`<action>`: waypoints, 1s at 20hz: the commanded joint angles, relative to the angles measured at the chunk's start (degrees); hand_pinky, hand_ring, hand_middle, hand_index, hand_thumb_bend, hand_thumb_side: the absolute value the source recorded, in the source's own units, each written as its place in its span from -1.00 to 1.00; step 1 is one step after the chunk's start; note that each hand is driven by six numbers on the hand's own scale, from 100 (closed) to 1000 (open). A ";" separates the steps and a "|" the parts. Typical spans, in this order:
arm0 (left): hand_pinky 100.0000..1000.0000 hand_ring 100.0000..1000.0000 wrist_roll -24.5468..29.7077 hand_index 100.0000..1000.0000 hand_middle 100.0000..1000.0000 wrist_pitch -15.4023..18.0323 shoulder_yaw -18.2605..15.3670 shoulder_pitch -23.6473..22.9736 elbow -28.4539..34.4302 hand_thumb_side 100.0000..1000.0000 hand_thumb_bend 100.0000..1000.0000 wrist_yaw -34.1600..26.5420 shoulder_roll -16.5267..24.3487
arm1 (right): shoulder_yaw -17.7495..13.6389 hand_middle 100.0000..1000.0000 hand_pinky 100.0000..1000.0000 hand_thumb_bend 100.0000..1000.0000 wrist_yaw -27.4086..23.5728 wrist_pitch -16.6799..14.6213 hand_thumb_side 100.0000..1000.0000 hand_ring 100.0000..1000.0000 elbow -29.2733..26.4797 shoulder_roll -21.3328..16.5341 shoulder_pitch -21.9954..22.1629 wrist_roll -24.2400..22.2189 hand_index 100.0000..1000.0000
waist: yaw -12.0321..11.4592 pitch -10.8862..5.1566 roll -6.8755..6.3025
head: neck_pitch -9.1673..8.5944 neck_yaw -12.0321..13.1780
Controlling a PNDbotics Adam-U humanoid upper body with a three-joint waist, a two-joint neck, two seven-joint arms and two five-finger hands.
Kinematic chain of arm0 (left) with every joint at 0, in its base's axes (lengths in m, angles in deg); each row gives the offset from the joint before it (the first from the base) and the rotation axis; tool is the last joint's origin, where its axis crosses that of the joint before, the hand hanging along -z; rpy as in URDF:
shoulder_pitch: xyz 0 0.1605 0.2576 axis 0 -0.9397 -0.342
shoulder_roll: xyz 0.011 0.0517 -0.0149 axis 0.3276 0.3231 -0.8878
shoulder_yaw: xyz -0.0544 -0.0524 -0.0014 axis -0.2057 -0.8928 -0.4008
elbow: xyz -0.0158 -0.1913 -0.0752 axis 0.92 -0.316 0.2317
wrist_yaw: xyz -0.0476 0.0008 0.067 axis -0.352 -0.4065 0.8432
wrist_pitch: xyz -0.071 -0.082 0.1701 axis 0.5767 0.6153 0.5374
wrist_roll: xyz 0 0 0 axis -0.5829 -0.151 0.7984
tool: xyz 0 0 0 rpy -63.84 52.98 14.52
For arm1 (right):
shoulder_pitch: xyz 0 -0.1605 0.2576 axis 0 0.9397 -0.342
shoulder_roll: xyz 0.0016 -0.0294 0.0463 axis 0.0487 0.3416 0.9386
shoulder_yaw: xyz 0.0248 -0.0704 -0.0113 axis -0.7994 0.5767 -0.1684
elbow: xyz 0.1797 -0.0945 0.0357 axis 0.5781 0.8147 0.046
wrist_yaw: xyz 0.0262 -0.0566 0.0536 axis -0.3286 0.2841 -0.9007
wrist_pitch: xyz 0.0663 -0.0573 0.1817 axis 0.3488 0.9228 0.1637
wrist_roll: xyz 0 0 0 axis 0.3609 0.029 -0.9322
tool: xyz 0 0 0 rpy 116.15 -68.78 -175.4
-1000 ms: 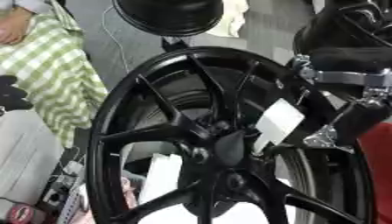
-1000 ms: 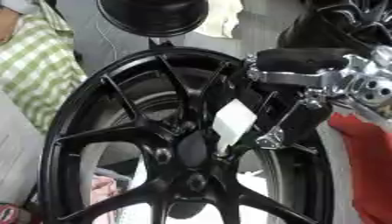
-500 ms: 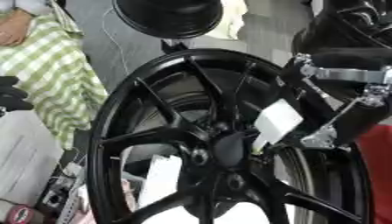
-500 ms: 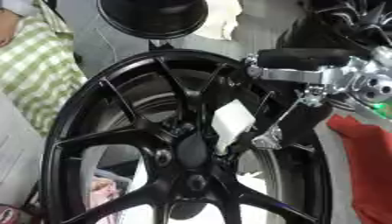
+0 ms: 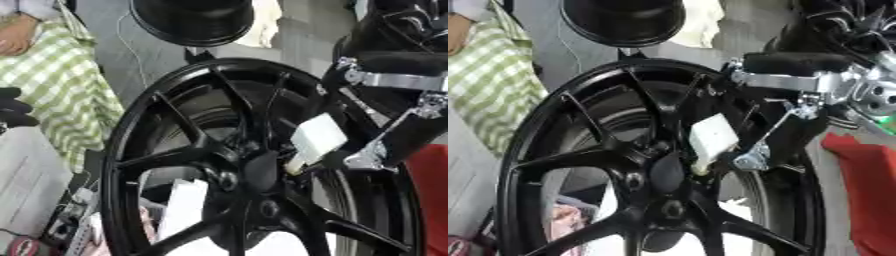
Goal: Pull the pin out of the wheel hub.
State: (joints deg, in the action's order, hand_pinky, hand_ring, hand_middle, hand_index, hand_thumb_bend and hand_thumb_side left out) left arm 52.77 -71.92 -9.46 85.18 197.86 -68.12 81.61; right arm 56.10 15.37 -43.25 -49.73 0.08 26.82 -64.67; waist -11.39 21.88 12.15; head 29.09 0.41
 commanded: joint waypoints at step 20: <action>0.40 0.07 0.48 0.46 0.07 -0.13 -0.74 -0.49 1.15 0.61 -1.00 -0.01 0.19 | -2.29 -0.46 0.36 -0.28 -4.14 0.92 -0.86 0.18 -1.58 -2.61 0.59 1.45 -0.32 | 0.58 -3.84 -1.36 | 0.60 0.22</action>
State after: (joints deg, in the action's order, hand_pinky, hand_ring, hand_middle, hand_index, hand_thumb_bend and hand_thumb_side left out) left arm 53.05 -72.15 -9.77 84.51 197.86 -68.12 81.15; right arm 55.04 11.86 -42.45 -50.48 -0.42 27.98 -63.39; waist -10.96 19.48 11.73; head 29.63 0.49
